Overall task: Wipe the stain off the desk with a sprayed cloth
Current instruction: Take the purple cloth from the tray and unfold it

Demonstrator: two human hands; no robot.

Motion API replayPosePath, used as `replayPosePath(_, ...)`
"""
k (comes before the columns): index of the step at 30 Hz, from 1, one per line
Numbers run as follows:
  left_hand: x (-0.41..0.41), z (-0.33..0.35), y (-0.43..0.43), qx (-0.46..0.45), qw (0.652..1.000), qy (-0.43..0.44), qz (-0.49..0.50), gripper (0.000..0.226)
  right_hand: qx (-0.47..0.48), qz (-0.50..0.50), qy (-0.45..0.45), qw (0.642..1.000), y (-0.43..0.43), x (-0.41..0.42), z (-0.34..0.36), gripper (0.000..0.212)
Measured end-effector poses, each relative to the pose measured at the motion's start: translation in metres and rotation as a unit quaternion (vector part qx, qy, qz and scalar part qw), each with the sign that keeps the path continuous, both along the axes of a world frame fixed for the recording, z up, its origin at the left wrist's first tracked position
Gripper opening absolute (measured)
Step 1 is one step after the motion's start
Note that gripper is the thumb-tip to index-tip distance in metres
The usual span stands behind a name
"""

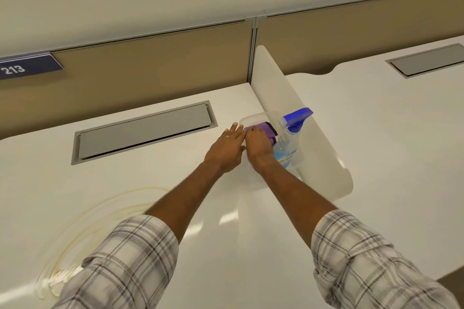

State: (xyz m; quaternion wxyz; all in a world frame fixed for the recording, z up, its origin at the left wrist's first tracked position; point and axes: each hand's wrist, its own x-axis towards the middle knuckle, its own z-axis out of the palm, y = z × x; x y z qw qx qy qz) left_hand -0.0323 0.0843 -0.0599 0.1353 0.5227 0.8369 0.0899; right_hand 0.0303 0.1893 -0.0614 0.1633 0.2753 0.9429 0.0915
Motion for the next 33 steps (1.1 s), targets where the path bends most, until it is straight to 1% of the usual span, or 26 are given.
replayPosePath(2, -0.001, -0.004, 0.002, 0.011, 1.0, -0.013, 0.002, 0.063, 0.025, 0.0, -0.011, 1.0, 0.001, -0.003, 0.005, 0.055)
replayPosePath(5, 0.003, -0.008, 0.005, 0.034, 0.997, -0.055, 0.04, 0.068, 0.049, -0.037, 0.007, 0.998, 0.001, -0.007, 0.015, 0.06)
replayPosePath(7, 0.006, -0.007, 0.006, 0.068, 0.99, -0.105, 0.06, 0.074, 0.063, -0.074, 0.069, 0.993, -0.002, -0.011, 0.022, 0.061)
replayPosePath(9, 0.008, -0.005, 0.006, 0.117, 0.975, -0.179, 0.062, 0.079, 0.05, -0.112, 0.145, 0.982, -0.005, -0.015, 0.031, 0.055)
replayPosePath(11, 0.01, -0.001, 0.006, 0.159, 0.958, -0.228, 0.066, 0.079, 0.039, -0.136, 0.22, 0.965, -0.008, -0.017, 0.036, 0.045)
replayPosePath(12, 0.011, 0.001, 0.006, 0.177, 0.951, -0.244, 0.074, 0.077, 0.026, -0.149, 0.263, 0.953, -0.01, -0.017, 0.039, 0.04)
replayPosePath(14, 0.014, 0.003, 0.007, 0.212, 0.936, -0.27, 0.082, 0.066, -0.003, -0.166, 0.34, 0.926, -0.015, -0.018, 0.046, 0.039)
replayPosePath(16, 0.017, 0.005, 0.008, 0.235, 0.917, -0.305, 0.101, 0.053, -0.021, -0.172, 0.382, 0.908, -0.018, -0.017, 0.052, 0.042)
replayPosePath(17, 0.018, 0.006, 0.008, 0.245, 0.91, -0.319, 0.104, 0.05, -0.024, -0.174, 0.39, 0.904, -0.02, -0.017, 0.054, 0.043)
replayPosePath(21, 0.016, 0.004, 0.007, 0.261, 0.902, -0.333, 0.086, 0.053, -0.037, -0.186, 0.408, 0.893, -0.027, -0.011, 0.059, 0.046)
replayPosePath(24, 0.019, 0.006, 0.0, 0.271, 0.901, -0.325, 0.093, 0.049, -0.054, -0.181, 0.439, 0.878, -0.034, -0.009, 0.064, 0.047)
replayPosePath(27, 0.021, 0.011, -0.004, 0.3, 0.897, -0.311, 0.091, 0.047, -0.064, -0.168, 0.48, 0.858, -0.041, -0.009, 0.073, 0.046)
replayPosePath(30, 0.021, 0.024, -0.009, 0.333, 0.877, -0.326, 0.114, 0.046, -0.093, -0.149, 0.531, 0.829, -0.051, -0.009, 0.086, 0.054)
replayPosePath(32, 0.021, 0.038, -0.015, 0.353, 0.863, -0.339, 0.123, 0.05, -0.107, -0.137, 0.538, 0.825, -0.057, -0.01, 0.094, 0.059)
replayPosePath(33, 0.021, 0.046, -0.019, 0.364, 0.862, -0.332, 0.117, 0.056, -0.132, -0.139, 0.535, 0.822, -0.059, -0.01, 0.099, 0.061)
